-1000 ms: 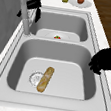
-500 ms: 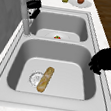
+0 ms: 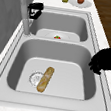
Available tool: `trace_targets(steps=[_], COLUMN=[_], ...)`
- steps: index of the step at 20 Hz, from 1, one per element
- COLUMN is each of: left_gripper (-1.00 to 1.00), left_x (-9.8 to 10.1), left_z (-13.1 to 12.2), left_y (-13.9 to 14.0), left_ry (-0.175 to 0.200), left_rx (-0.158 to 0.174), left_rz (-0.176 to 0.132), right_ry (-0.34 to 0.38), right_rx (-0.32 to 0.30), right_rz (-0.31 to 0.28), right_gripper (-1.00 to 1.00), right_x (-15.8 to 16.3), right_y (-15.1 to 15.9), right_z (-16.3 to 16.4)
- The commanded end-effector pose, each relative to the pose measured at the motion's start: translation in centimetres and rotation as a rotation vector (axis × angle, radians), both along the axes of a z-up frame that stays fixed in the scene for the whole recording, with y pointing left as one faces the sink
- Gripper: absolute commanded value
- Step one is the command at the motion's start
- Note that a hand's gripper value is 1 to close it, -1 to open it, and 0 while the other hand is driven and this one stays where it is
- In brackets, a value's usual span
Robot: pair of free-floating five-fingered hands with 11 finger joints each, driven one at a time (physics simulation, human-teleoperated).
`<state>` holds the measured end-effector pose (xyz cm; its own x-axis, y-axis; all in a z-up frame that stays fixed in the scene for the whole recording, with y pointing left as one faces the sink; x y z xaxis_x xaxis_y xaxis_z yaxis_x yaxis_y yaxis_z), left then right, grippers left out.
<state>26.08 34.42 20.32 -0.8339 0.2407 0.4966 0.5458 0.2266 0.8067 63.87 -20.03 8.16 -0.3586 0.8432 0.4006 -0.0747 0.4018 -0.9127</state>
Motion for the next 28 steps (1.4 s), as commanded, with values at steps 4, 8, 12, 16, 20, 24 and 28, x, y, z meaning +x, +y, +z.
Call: trace_targets(steps=[4,8,12,16,20,24,28], left_gripper=[0.00,0.00,0.00,0.00,0.00,0.00,0.00], left_x=[0.0,0.0,0.0,0.0,0.0,0.0,0.0], left_z=[0.0,0.0,0.0,0.0,0.0,0.0,0.0], left_y=[0.0,0.0,0.0,0.0,0.0,0.0,0.0], left_ry=[0.000,0.000,0.000,0.000,0.000,0.000,0.000], left_rx=[0.000,0.000,0.000,0.000,0.000,0.000,0.000], left_rz=[0.000,0.000,0.000,0.000,0.000,0.000,0.000], right_ry=[-0.005,0.049,0.091,0.077,0.016,-0.046,-0.053], right_rx=[0.042,-0.008,-0.061,-0.085,-0.089,-0.099,-0.126], right_rz=[0.005,-0.006,-0.015,-0.011,-0.003,0.050,0.091], right_gripper=[1.00,1.00,-1.00,-1.00,-1.00,-1.00,-1.00], right_x=[-1.8,-1.1,-0.8,-0.1,-0.2,-0.5,-0.8], right_y=[-3.9,-4.1,-5.0,-4.4,-3.7,-2.7,-1.3], right_z=[-3.3,-0.5,1.4,3.5,3.4,3.4,3.5])
